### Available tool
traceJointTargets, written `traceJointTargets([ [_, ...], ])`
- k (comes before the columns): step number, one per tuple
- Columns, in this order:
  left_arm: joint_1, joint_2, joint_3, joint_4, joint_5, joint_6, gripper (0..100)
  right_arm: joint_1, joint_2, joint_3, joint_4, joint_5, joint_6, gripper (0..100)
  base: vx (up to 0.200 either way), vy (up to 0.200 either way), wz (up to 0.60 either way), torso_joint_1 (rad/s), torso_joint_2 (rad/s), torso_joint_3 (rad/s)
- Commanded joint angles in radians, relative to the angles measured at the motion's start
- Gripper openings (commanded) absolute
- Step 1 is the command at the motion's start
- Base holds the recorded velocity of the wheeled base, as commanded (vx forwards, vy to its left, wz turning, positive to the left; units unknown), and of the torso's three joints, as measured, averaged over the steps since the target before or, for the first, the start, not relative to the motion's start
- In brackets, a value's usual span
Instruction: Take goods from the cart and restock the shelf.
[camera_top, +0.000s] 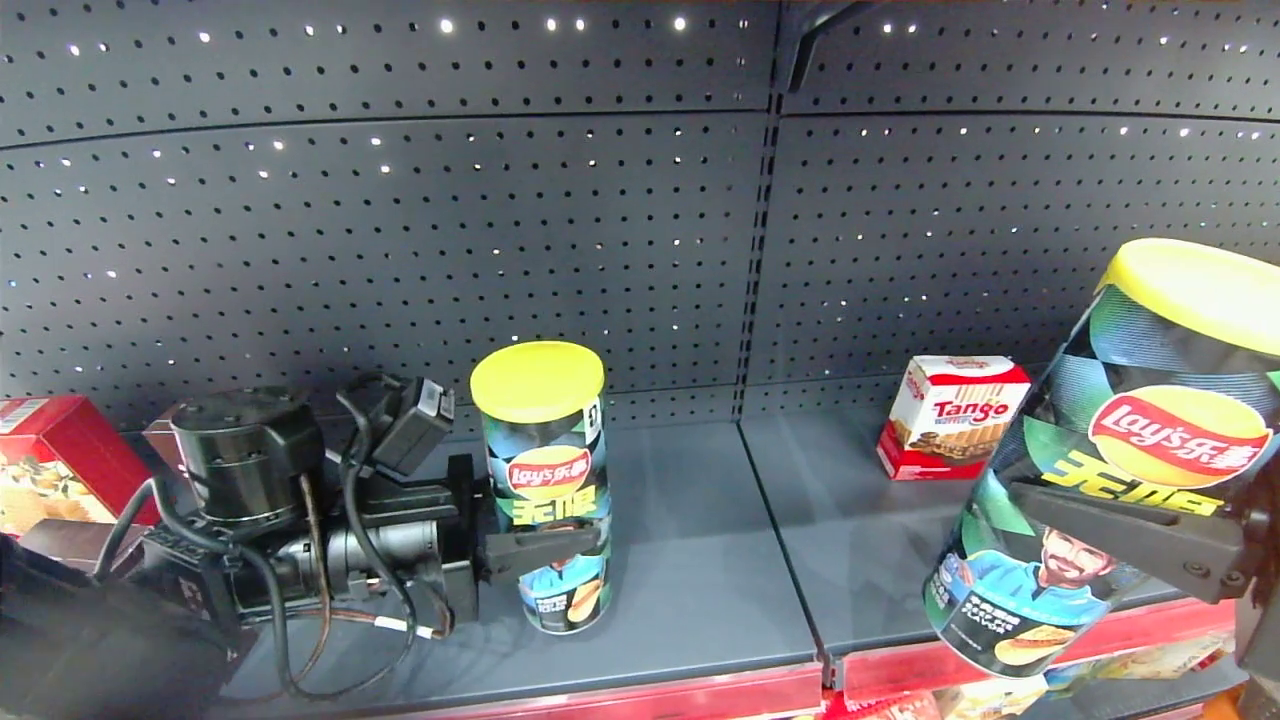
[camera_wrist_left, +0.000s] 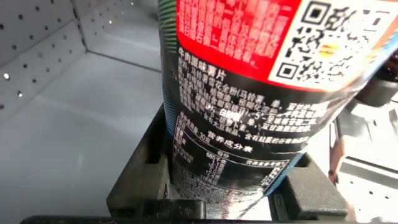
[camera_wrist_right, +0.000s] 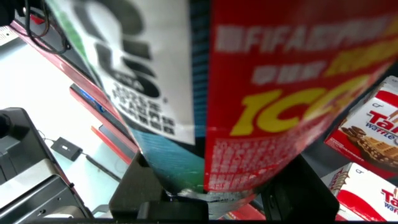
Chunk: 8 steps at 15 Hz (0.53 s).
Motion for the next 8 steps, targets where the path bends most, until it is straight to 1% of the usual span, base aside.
traceJointTargets([
  [1,-0.003,-0.026,0.036,-0.002,-0.002,0.010,0,0.002,-0.004,0.000,0.000,-0.001,-0.001,0,0.000,0.000,0.00,0.000,0.00,0.000],
  [2,-0.007,-0.023,0.042,-0.016,0.000,0.015,0,0.002,-0.004,-0.002,0.002,-0.001,-0.001,0,0.000,0.000,0.00,0.000,0.00,0.000],
  [3,-0.009,-0.008,0.050,-0.056,0.005,0.015,0,0.002,-0.012,-0.003,0.022,-0.001,-0.001,0,0.000,0.000,0.00,0.000,0.00,0.000],
  [4,-0.015,0.020,0.052,-0.076,0.005,0.015,0,0.004,-0.018,-0.003,0.036,-0.001,-0.001,0,0.000,0.000,0.00,0.000,0.00,0.000],
  [8,-0.017,0.074,0.047,-0.087,0.005,0.015,0,0.005,-0.052,-0.014,0.099,-0.001,-0.001,0,0.000,0.000,0.00,0.000,0.00,0.000],
])
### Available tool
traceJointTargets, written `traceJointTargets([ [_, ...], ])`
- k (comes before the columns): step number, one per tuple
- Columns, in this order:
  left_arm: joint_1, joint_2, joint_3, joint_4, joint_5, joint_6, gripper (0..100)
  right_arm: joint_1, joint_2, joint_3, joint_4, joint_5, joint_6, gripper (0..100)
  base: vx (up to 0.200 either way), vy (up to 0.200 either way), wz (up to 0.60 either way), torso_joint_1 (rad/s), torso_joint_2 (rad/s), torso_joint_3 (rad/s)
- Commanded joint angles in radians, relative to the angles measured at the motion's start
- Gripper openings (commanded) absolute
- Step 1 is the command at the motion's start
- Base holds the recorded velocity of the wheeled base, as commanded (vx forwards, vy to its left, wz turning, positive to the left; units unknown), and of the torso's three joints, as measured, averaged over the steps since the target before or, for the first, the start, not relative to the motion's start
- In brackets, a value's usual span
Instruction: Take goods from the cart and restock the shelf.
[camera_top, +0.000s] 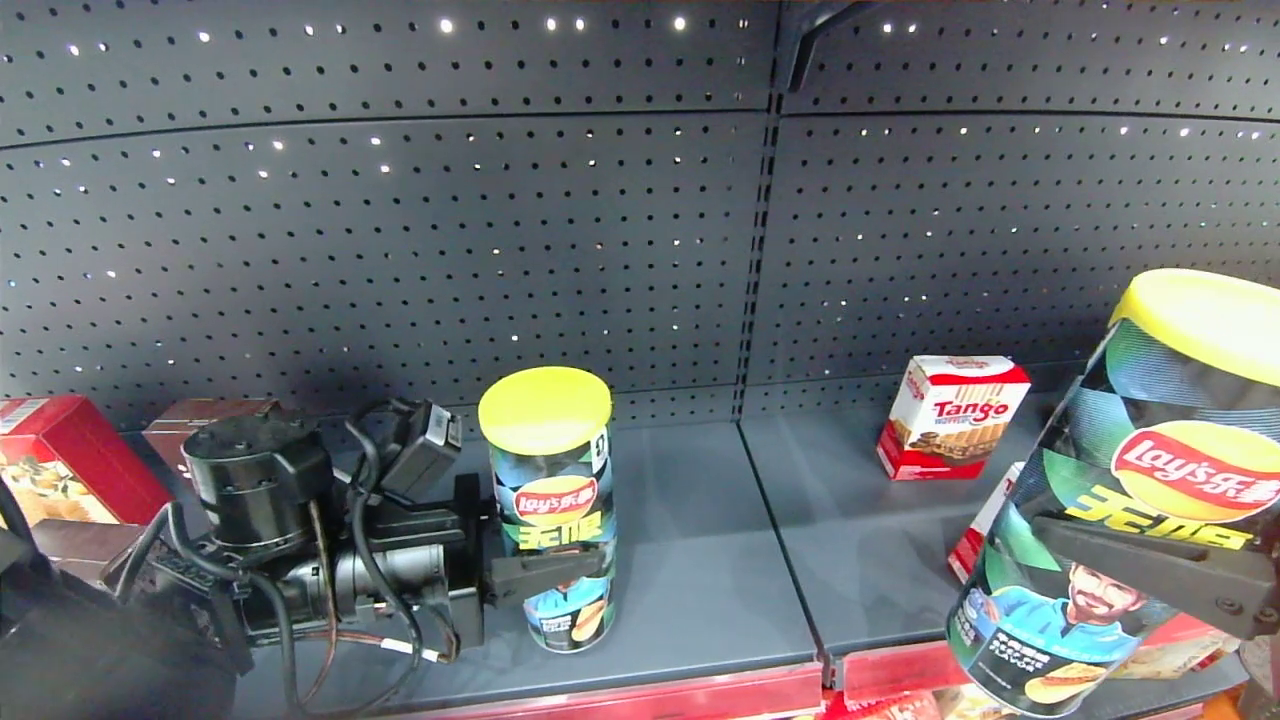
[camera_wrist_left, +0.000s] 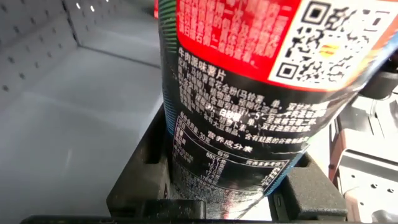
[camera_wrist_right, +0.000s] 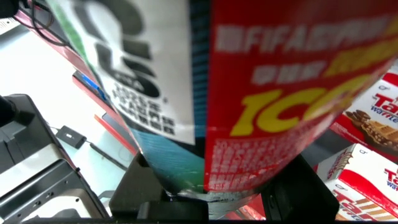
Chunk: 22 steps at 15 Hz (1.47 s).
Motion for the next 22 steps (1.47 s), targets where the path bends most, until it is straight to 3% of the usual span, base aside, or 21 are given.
traceJointTargets([
  [1,-0.001,0.041,-0.004,0.000,0.000,0.000,0,-0.001,-0.016,-0.005,0.001,0.000,0.000,0,0.000,0.000,0.00,0.000,0.00,0.000],
  [17,-0.005,0.145,-0.015,-0.003,0.003,0.001,0,-0.001,-0.009,-0.007,-0.001,0.002,-0.002,0,0.000,0.000,0.00,0.000,0.00,0.000],
  [18,-0.007,0.145,-0.015,-0.001,0.012,0.001,100,-0.001,-0.010,-0.007,-0.001,0.002,-0.002,0,0.000,0.000,0.00,0.000,0.00,0.000],
  [22,-0.017,0.145,-0.015,-0.014,0.035,0.001,100,-0.001,-0.010,-0.008,-0.001,0.003,-0.002,0,0.000,0.000,0.00,0.000,0.00,0.000],
])
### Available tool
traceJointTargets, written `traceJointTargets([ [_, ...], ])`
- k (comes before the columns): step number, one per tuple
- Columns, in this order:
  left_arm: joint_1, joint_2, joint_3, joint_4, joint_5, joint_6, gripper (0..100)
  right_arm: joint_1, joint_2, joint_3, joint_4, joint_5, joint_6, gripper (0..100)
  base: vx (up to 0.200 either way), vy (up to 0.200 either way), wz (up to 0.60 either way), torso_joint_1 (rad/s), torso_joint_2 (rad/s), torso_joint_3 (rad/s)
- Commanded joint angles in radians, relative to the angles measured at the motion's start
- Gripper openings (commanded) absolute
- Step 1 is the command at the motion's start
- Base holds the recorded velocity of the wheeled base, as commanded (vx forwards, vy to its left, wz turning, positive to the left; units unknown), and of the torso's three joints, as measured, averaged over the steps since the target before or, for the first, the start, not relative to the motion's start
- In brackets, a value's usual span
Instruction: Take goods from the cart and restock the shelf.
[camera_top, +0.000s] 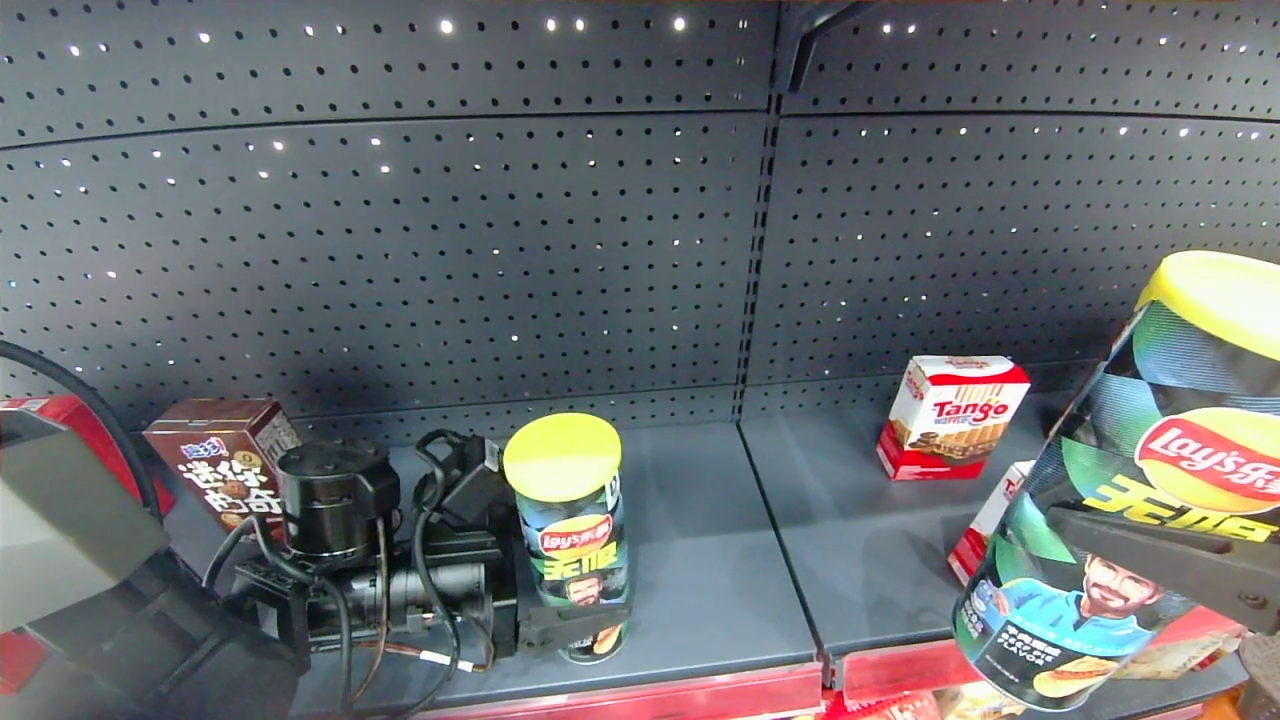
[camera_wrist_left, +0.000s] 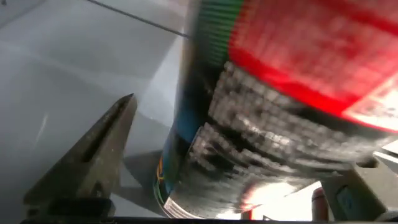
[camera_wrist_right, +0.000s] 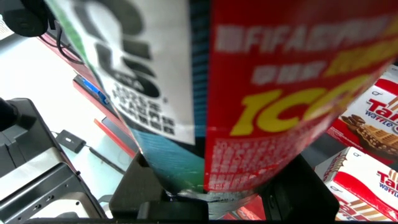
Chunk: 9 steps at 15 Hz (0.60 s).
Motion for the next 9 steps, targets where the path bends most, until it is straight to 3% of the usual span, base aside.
traceJointTargets([
  [1,0.000,0.002,0.004,-0.017,0.000,-0.002,100,0.001,0.001,0.000,0.000,0.001,0.000,0,0.000,0.000,0.00,0.000,0.00,0.000],
  [9,0.032,-0.073,0.095,-0.035,0.000,0.026,100,-0.001,-0.008,0.004,0.001,0.001,0.001,0,0.000,0.000,0.00,0.000,0.00,0.000],
])
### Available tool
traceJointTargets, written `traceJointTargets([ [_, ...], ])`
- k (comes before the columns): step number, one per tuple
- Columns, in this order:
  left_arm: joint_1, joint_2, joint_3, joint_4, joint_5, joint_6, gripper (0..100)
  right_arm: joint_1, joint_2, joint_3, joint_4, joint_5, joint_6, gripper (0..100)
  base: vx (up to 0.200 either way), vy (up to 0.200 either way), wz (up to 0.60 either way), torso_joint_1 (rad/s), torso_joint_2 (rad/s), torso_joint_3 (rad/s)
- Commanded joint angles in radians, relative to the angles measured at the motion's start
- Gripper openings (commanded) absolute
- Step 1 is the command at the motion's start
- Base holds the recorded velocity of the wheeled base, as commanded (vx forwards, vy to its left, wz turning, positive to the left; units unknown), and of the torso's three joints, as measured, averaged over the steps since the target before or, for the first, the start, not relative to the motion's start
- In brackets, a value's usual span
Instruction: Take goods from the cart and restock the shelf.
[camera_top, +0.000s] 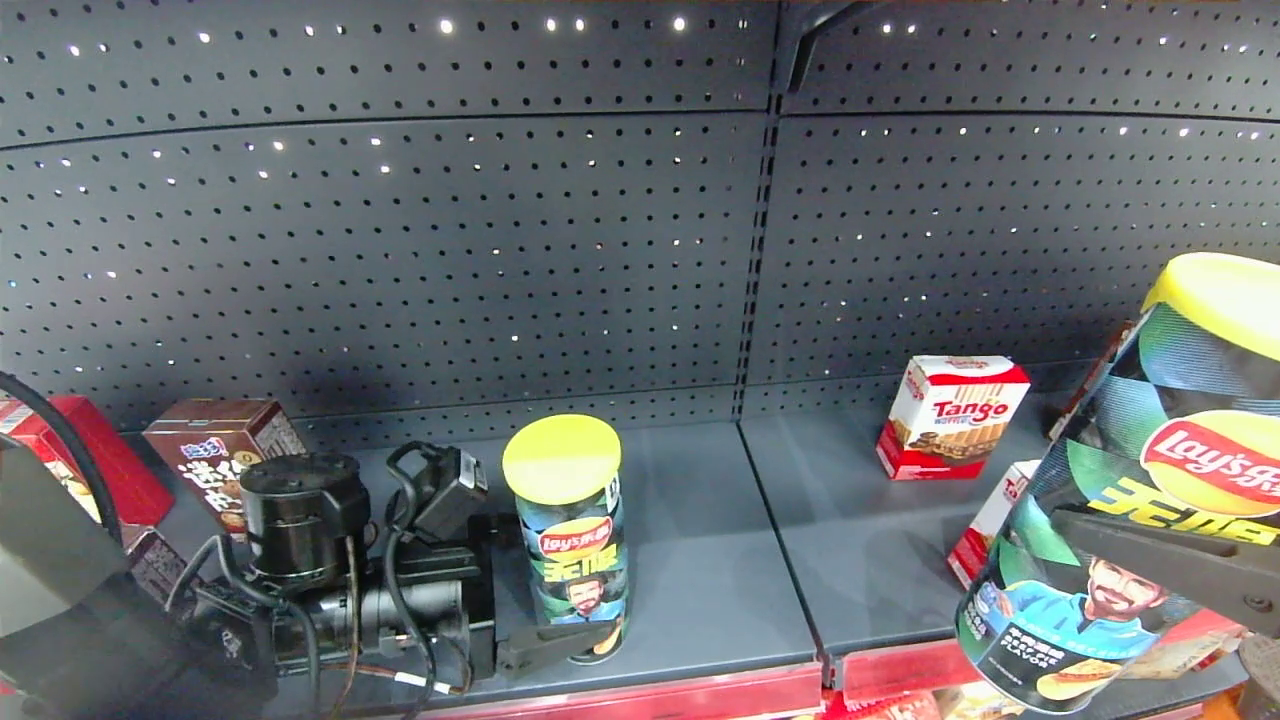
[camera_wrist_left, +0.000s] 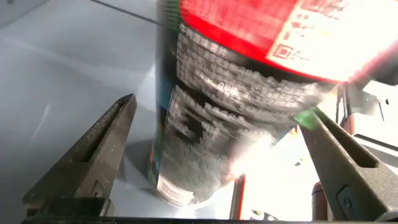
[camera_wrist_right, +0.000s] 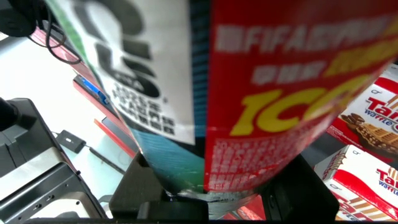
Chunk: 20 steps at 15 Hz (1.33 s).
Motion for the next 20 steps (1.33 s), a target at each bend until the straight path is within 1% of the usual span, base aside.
traceJointTargets([
  [1,0.030,-0.037,0.022,0.000,0.000,0.018,100,0.002,0.001,0.000,0.000,0.000,0.001,0,0.000,0.000,0.00,0.000,0.00,0.000],
  [3,0.031,-0.037,0.023,0.000,0.000,0.019,100,0.002,0.001,0.000,0.000,0.000,0.001,0,0.000,0.000,0.00,0.000,0.00,0.000],
  [4,0.099,-0.062,0.071,-0.011,-0.003,0.056,100,0.002,0.001,0.002,0.000,0.000,0.001,0,0.000,0.000,0.00,0.000,0.00,0.000],
  [5,0.110,-0.076,0.108,-0.033,-0.005,0.056,100,0.002,-0.001,0.005,0.000,0.002,0.001,0,0.000,0.000,0.00,0.000,0.00,0.000],
  [6,0.111,-0.080,0.117,-0.037,-0.005,0.055,100,0.002,-0.001,0.005,0.000,0.000,0.001,0,0.000,0.000,0.00,0.000,0.00,0.000],
  [7,0.114,-0.109,0.151,-0.049,-0.003,0.053,100,0.002,-0.001,0.005,0.000,0.002,0.001,0,0.000,0.000,0.00,0.000,0.00,0.000],
  [8,0.133,-0.135,0.163,-0.049,-0.002,0.052,100,0.002,-0.001,0.003,0.000,0.000,0.003,0,0.000,0.000,0.00,0.000,0.00,0.000],
  [9,0.154,-0.158,0.164,-0.049,-0.002,0.050,100,0.002,-0.002,0.005,0.000,0.002,0.003,0,0.000,0.000,0.00,0.000,0.00,0.000],
  [11,0.180,-0.211,0.166,-0.048,0.000,0.046,100,0.002,-0.006,0.008,0.000,0.002,0.004,0,0.000,0.000,0.00,0.000,0.00,0.000],
  [13,0.183,-0.272,0.168,-0.042,0.003,0.041,100,0.002,-0.006,0.009,0.000,0.002,0.014,0,0.000,0.000,0.00,0.000,0.00,0.000],
  [15,0.194,-0.323,0.174,-0.045,0.025,0.024,100,0.002,-0.012,0.011,0.000,0.002,0.015,0,0.000,0.000,0.00,0.000,0.00,0.000],
  [17,0.197,-0.398,0.175,-0.051,0.055,-0.013,100,0.002,-0.021,0.020,0.001,0.002,0.015,0,0.000,0.000,0.00,0.000,0.00,0.000],
  [19,0.208,-0.476,0.180,-0.063,0.115,-0.034,100,0.002,-0.029,0.028,0.001,0.000,0.015,0,0.000,0.000,0.00,0.000,0.00,0.000],
  [20,0.220,-0.510,0.180,-0.080,0.137,-0.054,100,0.001,-0.029,0.026,0.001,0.000,0.015,0,0.000,0.000,0.00,0.000,0.00,0.000],
])
